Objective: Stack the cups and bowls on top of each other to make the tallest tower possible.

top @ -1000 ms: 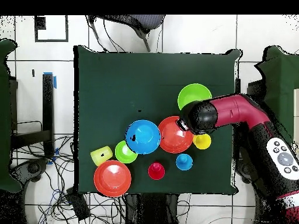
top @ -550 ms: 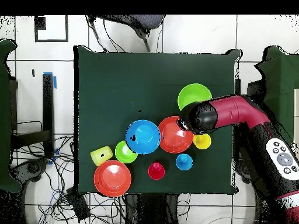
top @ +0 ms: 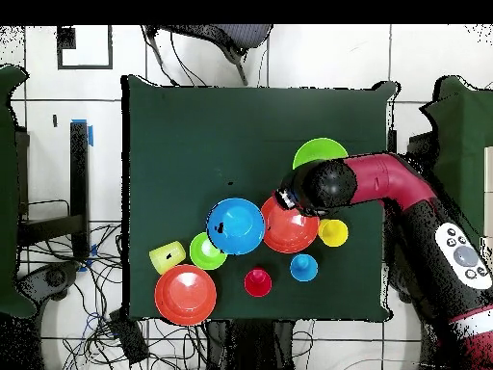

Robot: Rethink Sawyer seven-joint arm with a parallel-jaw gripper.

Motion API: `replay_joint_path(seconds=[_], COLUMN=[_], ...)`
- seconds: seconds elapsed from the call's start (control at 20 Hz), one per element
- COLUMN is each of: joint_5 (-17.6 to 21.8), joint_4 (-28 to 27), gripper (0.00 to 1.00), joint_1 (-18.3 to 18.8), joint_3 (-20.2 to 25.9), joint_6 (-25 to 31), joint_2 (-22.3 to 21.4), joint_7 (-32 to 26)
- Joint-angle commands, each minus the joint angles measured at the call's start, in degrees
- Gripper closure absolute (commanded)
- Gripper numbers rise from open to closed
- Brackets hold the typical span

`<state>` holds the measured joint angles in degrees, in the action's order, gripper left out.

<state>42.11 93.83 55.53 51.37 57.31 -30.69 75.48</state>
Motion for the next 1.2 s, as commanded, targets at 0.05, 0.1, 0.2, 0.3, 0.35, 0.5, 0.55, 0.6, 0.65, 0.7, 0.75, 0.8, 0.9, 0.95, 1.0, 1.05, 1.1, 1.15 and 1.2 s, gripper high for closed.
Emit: replay_joint_path(seconds=[0.05, 0.1, 0.2, 0.3, 0.35, 0.5, 0.55, 0.6, 0.65, 0.7, 0.75, 0.8, 0.9, 0.95, 1.0, 1.05, 1.1, 1.15, 1.2], joint_5=[-1.7, -1.4, -0.2, 1.3, 2.1, 4.3, 4.7, 5.2, 5.6, 5.9, 6.2, 6.4, 7.3, 7.4, 8.1, 8.2, 8.8, 9.1, 9.2], joint_4=[3.3, 3.6, 3.0, 2.4, 2.3, 1.7, 1.5, 1.3, 1.1, 0.8, 0.5, 0.2, -0.5, -0.4, -0.8, -0.6, -0.8, -0.8, -1.0], gripper=[0.00, 0.00, 0.00, 0.00, 0.00, 0.00, 0.00, 0.00, 0.00, 0.00, 0.00, 0.00, 0.00, 0.00, 0.00, 0.00, 0.00, 0.00, 0.00], joint_1=[-1.3, -1.0, -1.3, -1.3, -1.2, -1.3, -1.4, -1.6, -1.8, -2.0, -2.3, -2.5, -3.2, -3.1, -3.4, -3.3, -3.5, -3.7, -3.9], joint_3=[5.8, 7.0, 7.5, 7.9, 7.9, 8.0, 7.7, 7.5, 7.3, 7.0, 6.8, 6.5, 5.7, 5.7, 5.4, 5.3, 4.9, 4.6, 4.4], joint_6=[-4.7, -6.0, -6.2, -6.7, -6.9, -6.7, -6.3, -5.8, -5.3, -4.4, -3.4, -2.4, -0.4, -0.2, 0.4, 0.8, 1.7, 2.2, 2.6], joint_2=[5.7, 6.2, 6.5, 6.6, 6.4, 6.0, 5.9, 5.7, 5.6, 5.4, 5.1, 4.9, 4.5, 4.4, 4.1, 3.8, 3.2, 2.7, 2.4], joint_7=[-15.2, -16.8, -18.7, -20.0, -20.5, -22.4, -22.7, -23.0, -23.3, -23.8, -24.3, -24.8, -26.3, -26.6, -27.7, -28.2, -29.3, -29.6, -30.0])
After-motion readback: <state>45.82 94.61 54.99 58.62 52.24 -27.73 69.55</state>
